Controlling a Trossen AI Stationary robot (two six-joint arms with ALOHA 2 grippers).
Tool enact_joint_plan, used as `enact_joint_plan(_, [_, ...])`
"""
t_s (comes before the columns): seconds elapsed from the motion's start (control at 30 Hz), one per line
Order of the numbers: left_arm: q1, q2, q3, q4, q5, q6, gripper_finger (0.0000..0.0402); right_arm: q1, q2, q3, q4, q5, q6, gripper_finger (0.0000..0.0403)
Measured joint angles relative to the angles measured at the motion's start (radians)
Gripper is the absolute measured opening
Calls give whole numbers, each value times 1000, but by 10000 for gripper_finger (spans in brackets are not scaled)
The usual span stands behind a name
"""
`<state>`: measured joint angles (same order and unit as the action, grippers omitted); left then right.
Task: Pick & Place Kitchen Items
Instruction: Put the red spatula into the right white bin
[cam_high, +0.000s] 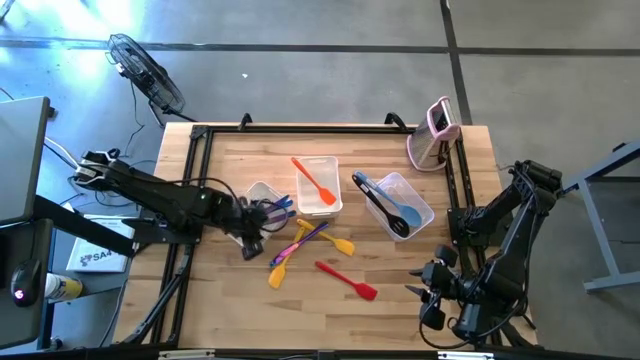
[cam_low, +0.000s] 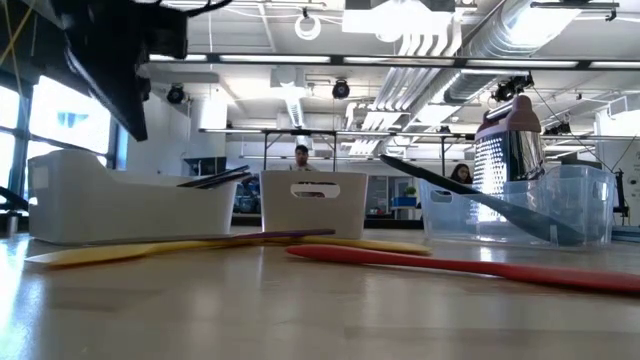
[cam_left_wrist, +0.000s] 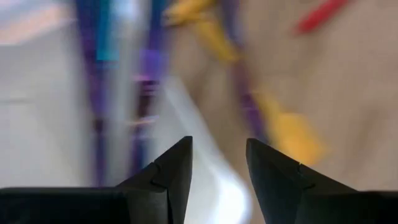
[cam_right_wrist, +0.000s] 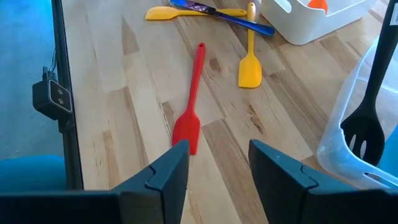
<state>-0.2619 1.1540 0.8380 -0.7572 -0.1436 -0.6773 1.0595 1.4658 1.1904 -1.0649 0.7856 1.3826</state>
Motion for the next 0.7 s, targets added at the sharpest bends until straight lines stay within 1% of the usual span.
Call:
enact_joint_plan(0.1, [-2,2,0,150,115,-26,148,0,0,0,0,0,0,159])
enact_joint_plan(0.13, [-8,7,1,203,136,-16,148,0,0,0,0,0,0,159])
enact_joint_plan(0.2, [-27,25,1,301,148,30,148,0,0,0,1,0,0,159])
enact_joint_plan(0.43, [-105,137,1,645,158,275,148,0,0,0,46,0,-23,159])
enact_joint_plan(0.5, [-118,165,0,693,162,323,148,0,0,0,70,0,-41,159])
enact_joint_plan(0.57, [-121,183,2,726,163,335,148,0,0,0,86,0,-80,159])
enact_joint_plan(0.7, [-120,187,0,721,160,329,148,-4,0,0,121,9,-245,159])
